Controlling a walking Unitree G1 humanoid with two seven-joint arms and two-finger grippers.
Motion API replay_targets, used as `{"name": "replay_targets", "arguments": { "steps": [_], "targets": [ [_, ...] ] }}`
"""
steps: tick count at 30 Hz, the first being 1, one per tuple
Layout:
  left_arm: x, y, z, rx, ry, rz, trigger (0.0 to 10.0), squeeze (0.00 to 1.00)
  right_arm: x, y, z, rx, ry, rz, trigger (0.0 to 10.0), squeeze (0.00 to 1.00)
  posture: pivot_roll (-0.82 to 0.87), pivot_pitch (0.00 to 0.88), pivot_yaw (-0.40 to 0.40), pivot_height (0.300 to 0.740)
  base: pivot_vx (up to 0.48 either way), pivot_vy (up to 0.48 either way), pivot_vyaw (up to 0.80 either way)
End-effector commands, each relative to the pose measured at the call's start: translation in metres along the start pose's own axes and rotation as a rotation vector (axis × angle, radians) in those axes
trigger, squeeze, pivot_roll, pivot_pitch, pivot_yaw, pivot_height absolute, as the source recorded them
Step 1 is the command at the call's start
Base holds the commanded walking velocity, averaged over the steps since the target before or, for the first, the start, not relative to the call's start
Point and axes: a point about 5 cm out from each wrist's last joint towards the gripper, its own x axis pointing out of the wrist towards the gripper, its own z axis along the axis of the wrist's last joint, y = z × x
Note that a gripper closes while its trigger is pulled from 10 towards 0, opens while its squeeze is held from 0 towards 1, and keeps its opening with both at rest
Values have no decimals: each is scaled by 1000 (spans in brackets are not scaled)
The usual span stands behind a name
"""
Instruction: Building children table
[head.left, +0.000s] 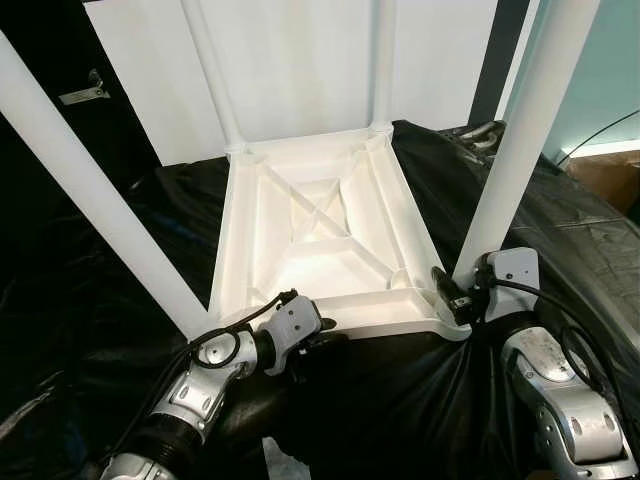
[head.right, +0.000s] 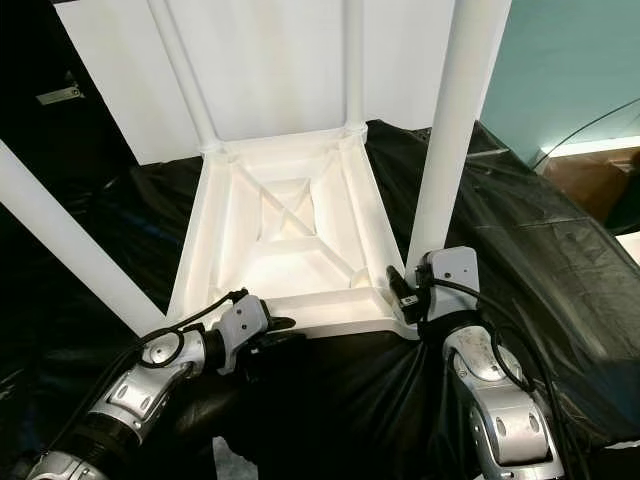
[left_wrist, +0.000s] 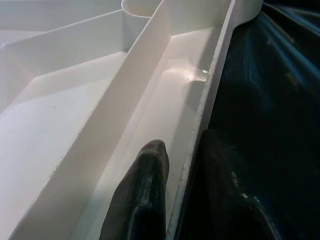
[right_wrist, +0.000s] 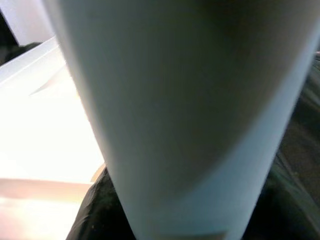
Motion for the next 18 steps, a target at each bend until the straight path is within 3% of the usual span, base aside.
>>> {"name": "replay_targets", "arguments": {
  "steps": [1, 7, 9, 11, 18],
  "targets": [
    [7, -5, -12, -88, 19, 65, 10000, 0, -8, 6, -66, 96, 358, 0, 10000, 0, -142, 46, 73, 740, 0, 0, 0],
    [5, 15, 14, -83, -107, 207, 10000, 0, -6, 6, -69, 181, 367, -45, 10000, 0, -138, 48, 71, 740, 0, 0, 0],
    [5, 15, 14, -83, -107, 207, 10000, 0, -6, 6, -69, 181, 367, -45, 10000, 0, -138, 48, 71, 740, 0, 0, 0],
    [1, 27, 37, -52, -179, 271, 10000, 0, -6, 4, -71, 218, 376, -76, 10000, 0, -137, 49, 73, 740, 0, 0, 0],
    [-1, 29, 51, -44, -235, 255, 10000, 0, -4, 2, -69, 219, 372, -75, 10000, 0, -134, 50, 73, 740, 0, 0, 0]
  ]
}}
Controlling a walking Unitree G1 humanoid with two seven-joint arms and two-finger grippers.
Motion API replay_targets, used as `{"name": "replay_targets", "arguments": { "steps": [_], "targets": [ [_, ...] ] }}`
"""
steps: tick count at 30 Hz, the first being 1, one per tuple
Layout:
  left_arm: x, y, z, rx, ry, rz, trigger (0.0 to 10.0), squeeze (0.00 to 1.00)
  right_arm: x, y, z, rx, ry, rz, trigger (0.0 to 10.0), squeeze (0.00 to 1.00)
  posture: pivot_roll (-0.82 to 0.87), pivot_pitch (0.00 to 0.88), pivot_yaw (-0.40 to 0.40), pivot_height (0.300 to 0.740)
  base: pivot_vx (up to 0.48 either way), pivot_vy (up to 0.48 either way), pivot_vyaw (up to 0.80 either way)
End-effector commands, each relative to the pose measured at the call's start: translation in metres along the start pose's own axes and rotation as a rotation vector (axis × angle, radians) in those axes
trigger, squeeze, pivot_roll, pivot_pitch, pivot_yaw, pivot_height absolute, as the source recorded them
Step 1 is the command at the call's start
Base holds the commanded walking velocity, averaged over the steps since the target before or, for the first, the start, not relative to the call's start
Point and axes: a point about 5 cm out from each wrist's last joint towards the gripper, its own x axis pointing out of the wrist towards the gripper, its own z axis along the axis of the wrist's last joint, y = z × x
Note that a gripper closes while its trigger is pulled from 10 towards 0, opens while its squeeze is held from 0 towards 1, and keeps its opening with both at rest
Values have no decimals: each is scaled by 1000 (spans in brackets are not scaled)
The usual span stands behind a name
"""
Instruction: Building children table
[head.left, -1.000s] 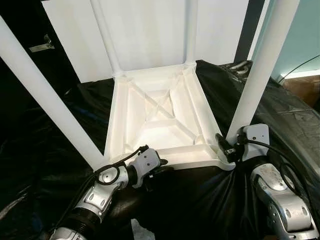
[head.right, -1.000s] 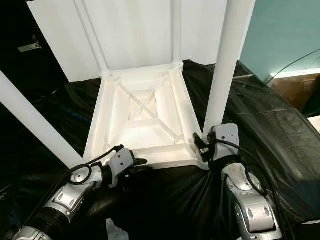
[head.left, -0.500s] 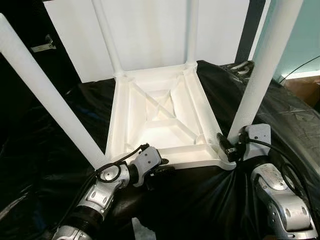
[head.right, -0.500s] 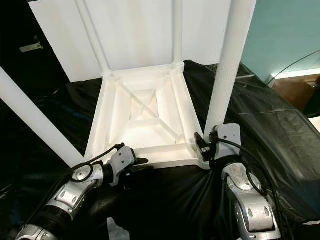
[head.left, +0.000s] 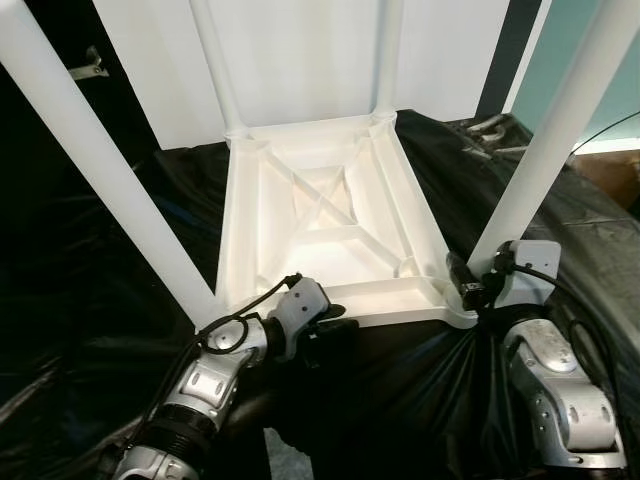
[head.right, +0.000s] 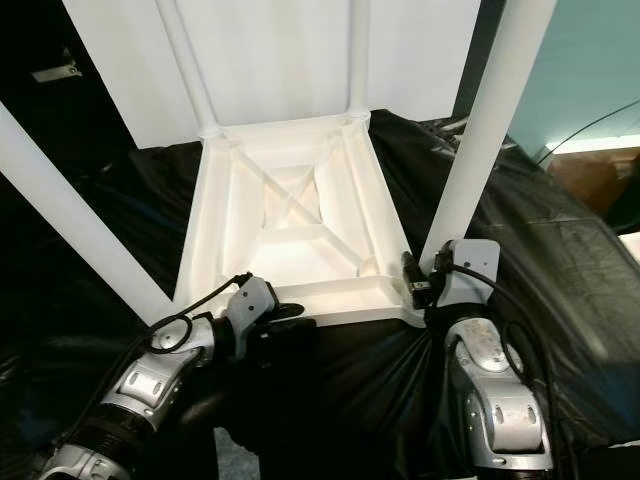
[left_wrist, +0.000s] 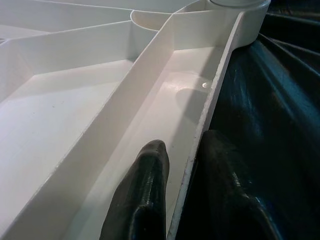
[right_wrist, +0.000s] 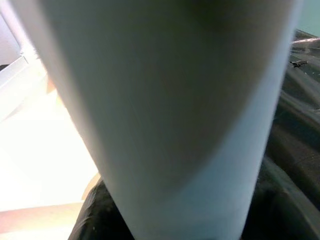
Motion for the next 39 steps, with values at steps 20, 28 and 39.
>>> {"name": "replay_targets", "arguments": {
  "steps": [20, 28, 39],
  "targets": [
    [-6, 20, 26, 41, -129, 206, 10000, 0, -9, 8, -73, 93, 409, 18, 10000, 0, -134, 48, 72, 740, 0, 0, 0],
    [-6, 20, 36, 17, -204, 216, 10000, 102, -9, 9, -73, 98, 407, 20, 10000, 0, -133, 45, 74, 740, 0, 0, 0],
    [-18, 2, 83, -295, -594, 9, 10000, 0, -7, 7, -72, 126, 401, 4, 10000, 0, -128, 43, 70, 740, 0, 0, 0]
  ]
}}
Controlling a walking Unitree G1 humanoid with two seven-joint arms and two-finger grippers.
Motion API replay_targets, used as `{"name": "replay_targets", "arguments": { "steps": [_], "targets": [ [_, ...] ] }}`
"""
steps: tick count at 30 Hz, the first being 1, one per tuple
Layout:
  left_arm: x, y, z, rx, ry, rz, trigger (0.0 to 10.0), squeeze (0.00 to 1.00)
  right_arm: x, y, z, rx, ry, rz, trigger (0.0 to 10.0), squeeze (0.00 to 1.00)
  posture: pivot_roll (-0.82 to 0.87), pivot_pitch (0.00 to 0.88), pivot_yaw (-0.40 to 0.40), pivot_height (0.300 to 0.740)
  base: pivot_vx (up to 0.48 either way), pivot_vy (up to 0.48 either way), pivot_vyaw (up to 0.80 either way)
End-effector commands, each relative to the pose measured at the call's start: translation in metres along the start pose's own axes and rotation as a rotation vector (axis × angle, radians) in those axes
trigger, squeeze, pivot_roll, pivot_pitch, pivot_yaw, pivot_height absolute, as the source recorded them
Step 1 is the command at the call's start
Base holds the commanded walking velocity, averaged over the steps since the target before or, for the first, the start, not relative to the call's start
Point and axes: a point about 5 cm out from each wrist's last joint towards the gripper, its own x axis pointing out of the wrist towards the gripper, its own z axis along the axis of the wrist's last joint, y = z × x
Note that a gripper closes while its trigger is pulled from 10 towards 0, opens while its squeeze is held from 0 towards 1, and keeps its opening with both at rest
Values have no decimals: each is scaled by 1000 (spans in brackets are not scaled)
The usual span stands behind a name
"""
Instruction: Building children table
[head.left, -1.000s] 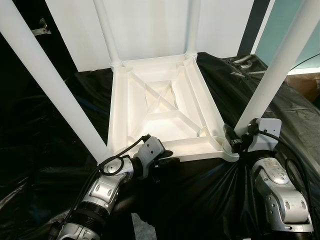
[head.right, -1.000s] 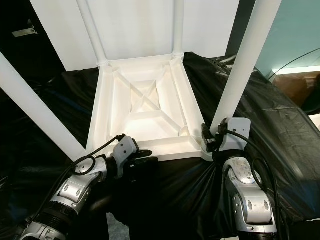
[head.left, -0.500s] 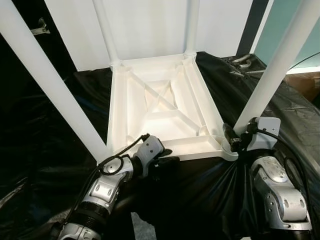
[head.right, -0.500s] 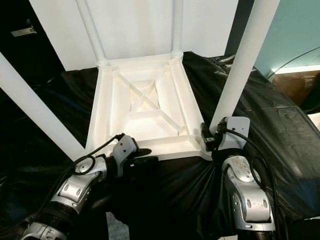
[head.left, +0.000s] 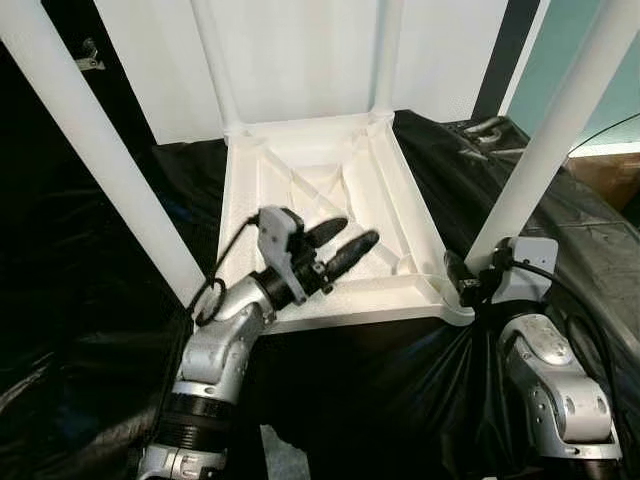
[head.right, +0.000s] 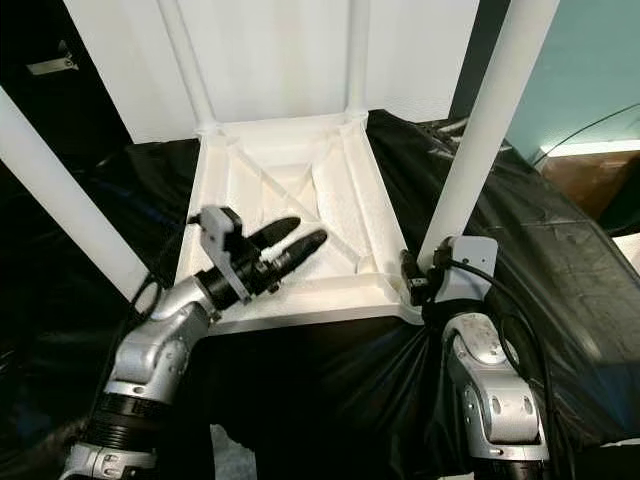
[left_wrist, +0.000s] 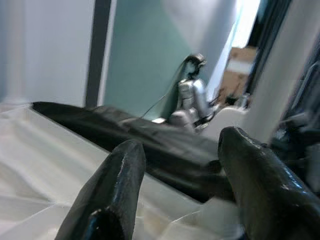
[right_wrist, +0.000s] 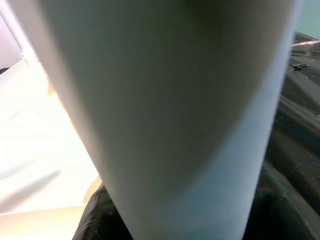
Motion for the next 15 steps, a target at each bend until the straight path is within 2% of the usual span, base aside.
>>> {"name": "replay_targets", "arguments": {
  "steps": [1, 15],
  "targets": [
    [-3, -7, -4, -62, -6, -54, 10000, 0, -10, 4, -70, 119, 376, -6, 10000, 0, -128, 43, 70, 740, 0, 0, 0],
    [-3, -8, -7, -62, 2, -50, 10000, 0, -10, 5, -70, 126, 377, -7, 10000, 0, -127, 43, 68, 740, 0, 0, 0]
  ]
}}
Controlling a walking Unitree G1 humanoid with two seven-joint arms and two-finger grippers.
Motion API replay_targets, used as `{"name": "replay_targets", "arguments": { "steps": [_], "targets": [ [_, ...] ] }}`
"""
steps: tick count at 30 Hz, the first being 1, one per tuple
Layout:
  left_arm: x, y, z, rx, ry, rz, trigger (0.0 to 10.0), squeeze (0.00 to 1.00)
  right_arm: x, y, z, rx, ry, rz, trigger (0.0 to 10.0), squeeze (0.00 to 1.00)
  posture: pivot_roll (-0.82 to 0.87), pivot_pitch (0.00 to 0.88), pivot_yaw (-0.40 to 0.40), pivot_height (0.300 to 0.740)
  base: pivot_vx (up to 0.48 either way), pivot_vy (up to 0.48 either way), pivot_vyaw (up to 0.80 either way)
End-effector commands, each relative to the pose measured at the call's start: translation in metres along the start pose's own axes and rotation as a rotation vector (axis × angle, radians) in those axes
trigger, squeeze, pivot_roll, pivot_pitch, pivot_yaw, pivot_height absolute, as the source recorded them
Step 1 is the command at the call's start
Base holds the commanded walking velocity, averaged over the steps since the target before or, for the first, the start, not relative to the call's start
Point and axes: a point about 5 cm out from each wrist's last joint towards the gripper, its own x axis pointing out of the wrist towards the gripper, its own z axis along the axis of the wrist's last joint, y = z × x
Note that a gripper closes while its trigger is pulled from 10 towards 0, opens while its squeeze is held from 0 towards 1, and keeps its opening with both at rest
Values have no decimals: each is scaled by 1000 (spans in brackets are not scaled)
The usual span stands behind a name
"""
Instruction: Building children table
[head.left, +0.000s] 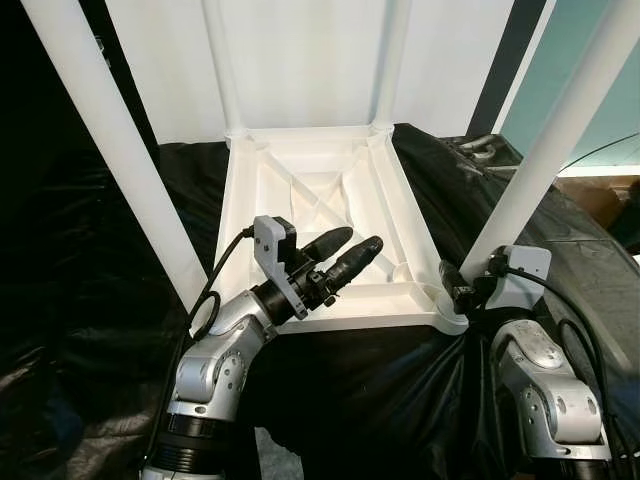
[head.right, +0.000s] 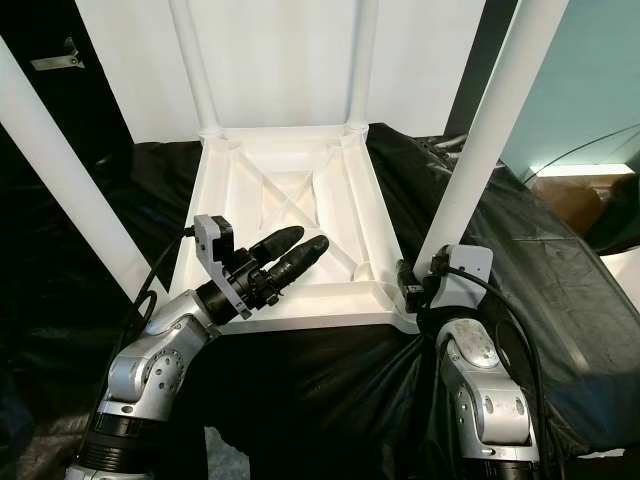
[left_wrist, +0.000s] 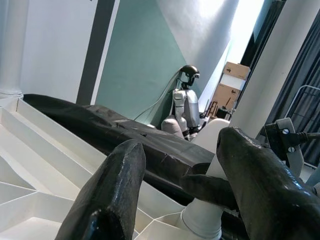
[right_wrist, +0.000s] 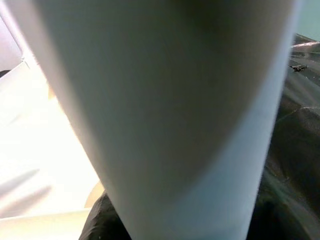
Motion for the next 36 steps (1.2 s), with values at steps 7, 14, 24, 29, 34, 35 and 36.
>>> {"name": "replay_targets", "arguments": {
  "steps": [7, 14, 24, 29, 34, 35, 36],
  "targets": [
    [2, -3, 3, 9, -2, -58, 10000, 0, -9, 0, -60, 73, 320, 0, 10000, 0, -127, 43, 68, 740, 0, 0, 0],
    [2, -3, 3, 9, -2, -58, 10000, 0, -9, 0, -60, 73, 320, 0, 10000, 0, -127, 43, 68, 740, 0, 0, 0],
    [2, -3, 3, 9, -2, -58, 10000, 0, -9, 0, -60, 73, 320, 0, 10000, 0, -127, 43, 68, 740, 0, 0, 0],
    [2, -3, 3, 9, -2, -58, 10000, 0, -9, 0, -60, 73, 320, 0, 10000, 0, -127, 43, 68, 740, 0, 0, 0],
    [2, -3, 3, 9, -2, -58, 10000, 0, -9, 0, -60, 73, 320, 0, 10000, 0, -127, 43, 68, 740, 0, 0, 0],
    [2, -3, 3, 9, -2, -58, 10000, 0, -9, 0, -60, 73, 320, 0, 10000, 0, -127, 43, 68, 740, 0, 0, 0],
    [2, -3, 3, 9, -2, -58, 10000, 0, -9, 0, -60, 73, 320, 0, 10000, 0, -127, 43, 68, 740, 0, 0, 0]
  ]
}}
